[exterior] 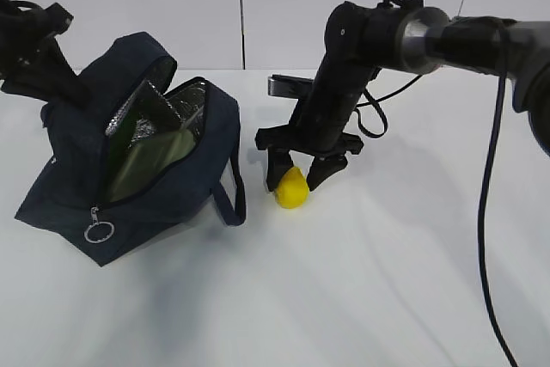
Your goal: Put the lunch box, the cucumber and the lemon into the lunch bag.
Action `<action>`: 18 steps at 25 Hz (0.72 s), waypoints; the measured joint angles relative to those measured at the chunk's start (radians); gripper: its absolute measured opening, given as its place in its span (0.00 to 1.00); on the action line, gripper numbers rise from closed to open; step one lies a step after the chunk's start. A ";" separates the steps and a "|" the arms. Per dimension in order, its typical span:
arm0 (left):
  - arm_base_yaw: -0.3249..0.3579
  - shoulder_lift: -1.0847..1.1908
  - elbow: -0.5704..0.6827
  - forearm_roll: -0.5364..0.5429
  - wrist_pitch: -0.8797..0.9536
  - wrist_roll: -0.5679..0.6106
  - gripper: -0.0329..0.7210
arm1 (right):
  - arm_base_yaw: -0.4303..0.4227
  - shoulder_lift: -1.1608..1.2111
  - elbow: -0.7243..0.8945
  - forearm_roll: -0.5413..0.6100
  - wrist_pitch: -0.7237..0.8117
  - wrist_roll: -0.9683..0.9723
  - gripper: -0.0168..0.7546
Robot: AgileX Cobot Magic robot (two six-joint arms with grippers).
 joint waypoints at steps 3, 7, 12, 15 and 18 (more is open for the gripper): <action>0.000 0.000 0.000 0.000 0.000 0.000 0.04 | 0.000 0.012 -0.002 0.000 0.000 0.000 0.71; 0.000 0.000 0.000 0.000 0.000 0.000 0.04 | 0.000 0.013 -0.005 0.000 0.002 0.000 0.71; 0.000 0.000 0.000 -0.002 0.000 0.000 0.04 | 0.000 0.013 -0.006 0.000 0.002 0.001 0.70; 0.000 0.000 0.000 -0.002 0.000 0.000 0.04 | 0.000 0.013 -0.006 0.000 0.004 0.001 0.70; 0.000 0.000 0.000 -0.002 0.000 0.000 0.04 | 0.000 0.013 -0.006 0.000 0.020 0.001 0.61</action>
